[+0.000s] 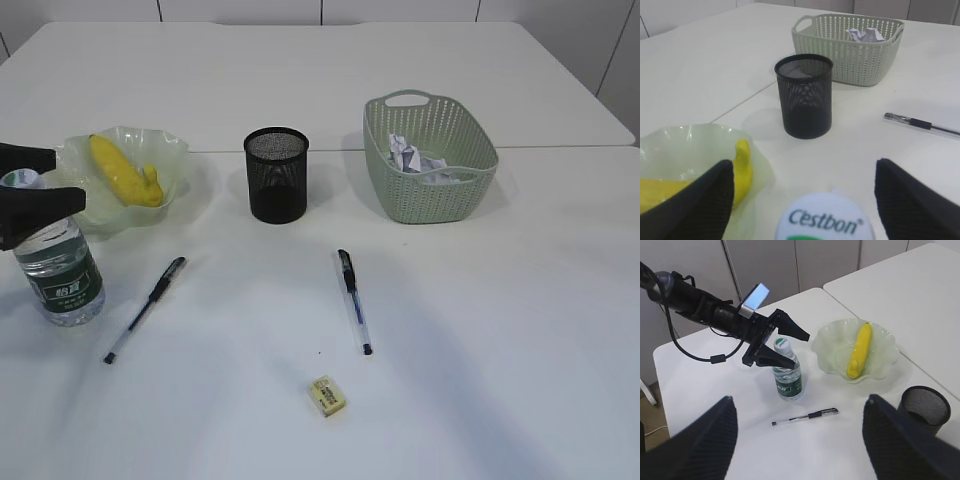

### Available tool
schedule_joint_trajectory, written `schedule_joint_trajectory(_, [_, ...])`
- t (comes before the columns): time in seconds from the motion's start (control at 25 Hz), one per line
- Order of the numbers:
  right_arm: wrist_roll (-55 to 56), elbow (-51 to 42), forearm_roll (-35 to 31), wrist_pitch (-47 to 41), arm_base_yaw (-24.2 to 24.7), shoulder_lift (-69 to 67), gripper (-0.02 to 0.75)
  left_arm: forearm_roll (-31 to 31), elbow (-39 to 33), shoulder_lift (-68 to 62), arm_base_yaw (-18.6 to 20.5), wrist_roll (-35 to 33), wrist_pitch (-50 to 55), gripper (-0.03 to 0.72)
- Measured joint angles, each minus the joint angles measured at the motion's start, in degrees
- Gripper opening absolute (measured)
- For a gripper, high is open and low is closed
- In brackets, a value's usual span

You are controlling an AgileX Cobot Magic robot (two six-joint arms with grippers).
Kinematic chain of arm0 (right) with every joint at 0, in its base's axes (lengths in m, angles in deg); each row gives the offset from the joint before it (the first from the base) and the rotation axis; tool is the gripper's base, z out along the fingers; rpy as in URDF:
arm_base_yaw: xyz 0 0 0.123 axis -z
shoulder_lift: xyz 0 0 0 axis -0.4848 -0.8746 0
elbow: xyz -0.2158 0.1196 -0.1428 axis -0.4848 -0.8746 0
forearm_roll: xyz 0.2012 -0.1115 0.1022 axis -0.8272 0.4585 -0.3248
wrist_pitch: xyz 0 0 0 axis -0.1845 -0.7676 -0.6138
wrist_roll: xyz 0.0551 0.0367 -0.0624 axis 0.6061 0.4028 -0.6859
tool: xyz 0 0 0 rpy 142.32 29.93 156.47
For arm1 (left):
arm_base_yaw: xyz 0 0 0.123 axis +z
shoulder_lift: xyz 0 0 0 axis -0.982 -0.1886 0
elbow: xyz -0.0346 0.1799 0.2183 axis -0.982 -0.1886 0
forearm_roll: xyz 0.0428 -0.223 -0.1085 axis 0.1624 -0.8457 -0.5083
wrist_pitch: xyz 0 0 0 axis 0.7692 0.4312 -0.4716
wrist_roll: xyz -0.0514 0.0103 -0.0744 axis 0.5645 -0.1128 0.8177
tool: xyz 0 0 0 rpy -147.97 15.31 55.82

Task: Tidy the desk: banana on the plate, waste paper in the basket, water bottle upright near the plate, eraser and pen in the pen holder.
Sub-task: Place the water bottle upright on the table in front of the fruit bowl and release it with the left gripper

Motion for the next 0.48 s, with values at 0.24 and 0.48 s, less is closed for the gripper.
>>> schedule_joint_trajectory(0.24, [0.00, 0.00, 0.00, 0.54, 0.00, 0.00, 0.578, -1.04, -0.11, 5.04, 0.00, 0.00, 0.04, 0.632])
schedule_joint_trajectory(0.48, [0.00, 0.00, 0.00, 0.63, 0.00, 0.00, 0.578, -1.04, -0.11, 10.94, 0.00, 2.41, 0.37, 0.624])
